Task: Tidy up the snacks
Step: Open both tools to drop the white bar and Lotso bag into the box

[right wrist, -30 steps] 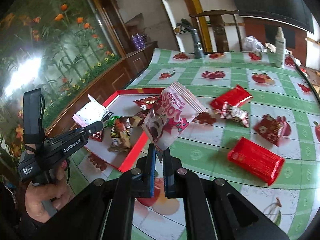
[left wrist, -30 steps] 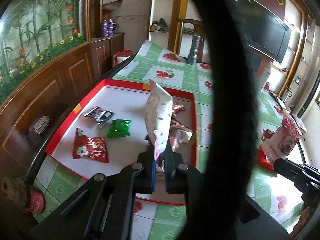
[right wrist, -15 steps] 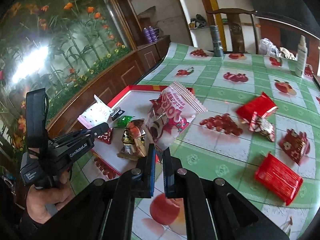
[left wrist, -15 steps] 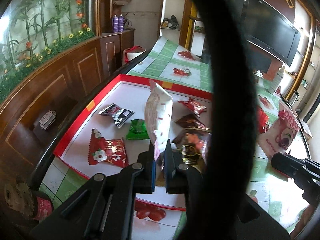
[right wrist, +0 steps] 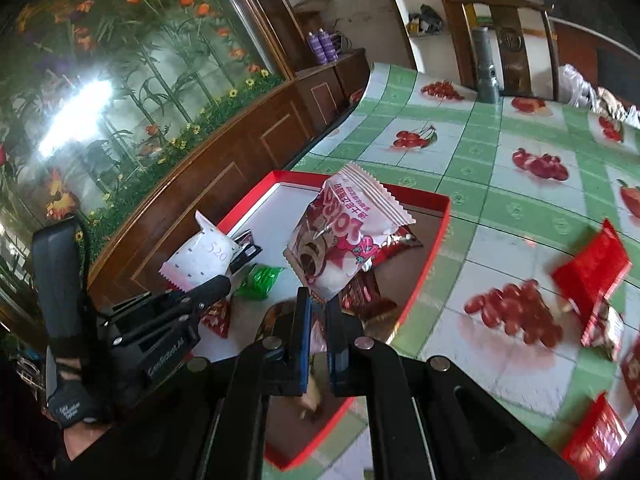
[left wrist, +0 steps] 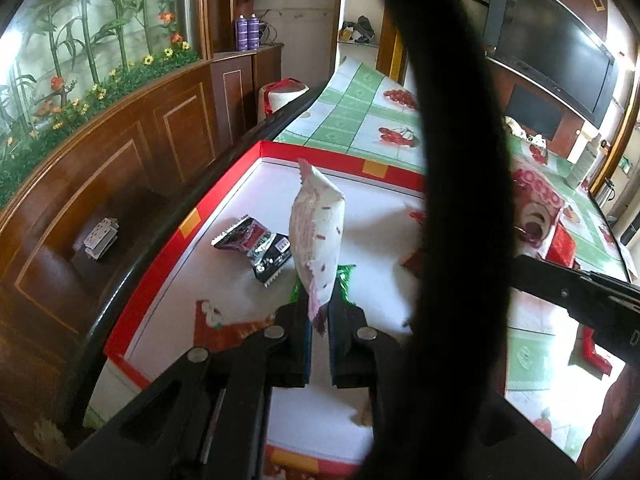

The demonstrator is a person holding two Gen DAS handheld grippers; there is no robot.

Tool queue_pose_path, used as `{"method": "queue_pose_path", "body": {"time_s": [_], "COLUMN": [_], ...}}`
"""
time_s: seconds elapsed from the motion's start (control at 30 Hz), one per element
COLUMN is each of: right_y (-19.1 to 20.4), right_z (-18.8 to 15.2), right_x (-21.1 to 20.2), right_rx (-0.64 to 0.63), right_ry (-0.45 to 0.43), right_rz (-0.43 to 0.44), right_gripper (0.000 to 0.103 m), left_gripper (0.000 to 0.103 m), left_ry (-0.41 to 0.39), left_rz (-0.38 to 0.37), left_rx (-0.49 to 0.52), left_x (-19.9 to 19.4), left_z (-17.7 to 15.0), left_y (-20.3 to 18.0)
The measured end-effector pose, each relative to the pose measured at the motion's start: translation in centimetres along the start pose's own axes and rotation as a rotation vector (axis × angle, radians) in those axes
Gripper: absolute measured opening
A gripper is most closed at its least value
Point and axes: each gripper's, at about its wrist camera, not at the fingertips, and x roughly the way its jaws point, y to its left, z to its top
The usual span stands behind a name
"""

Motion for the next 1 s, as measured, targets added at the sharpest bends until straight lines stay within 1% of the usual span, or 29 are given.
{"method": "queue_pose_path", "body": {"time_s": [0.27,0.5,0.53,0.6,0.67,0.7,0.73,0.77,0.93,1.0], "right_y": [-0.3,-0.8,-0.8,-0.7,-0.7,-0.7,-0.7,-0.7,-1.3,-1.7], "right_z": [0.4,0.2,0.2,0.1,0.1,0.0,-0.1,-0.3,-1.4,-2.2], "right_x": [3.2,4.1,4.0,3.9,3.6,3.3,3.0,2.6,0.6,-1.3], "right_rx": [0.008,0.023,0.023,0.02,0.018,0.017,0.015,0.014,0.028,0.034], "right_ry": [0.059,0.09,0.089,0.085,0.083,0.081,0.077,0.072,0.048,0.013], "right_rz": [0.011,0.011,0.014,0.01,0.01,0.011,0.01,0.005,-0.011,-0.023], "right_gripper": [0.004,0.004,0.006,0.008,0.008,0.008,0.008,0.008,0.008,0.008], "left_gripper": [0.008,0.009,0.011,0.023,0.058,0.064,0.067,0.067,0.067,0.067], "left_ry": [0.026,0.029,0.031,0.031,0.023,0.009,0.0,-0.015,-0.034,-0.049], "left_rz": [0.004,0.01,0.02,0.038,0.044,0.045,0.048,0.048,0.042,0.034], "left_rx": [0.009,0.043,0.049,0.048,0.034,0.024,0.019,0.018,0.016,0.018], "left_x": [1.7,2.3,2.3,2.3,2.0,1.6,1.3,0.8,-0.6,-1.5], "left_z": [0.3,0.6,0.6,0.6,0.7,0.8,0.8,0.8,1.0,0.9], "left_y": [0.3,-0.5,-0.6,-0.6,-0.4,-0.3,-0.2,-0.2,-0.8,-1.3]}}
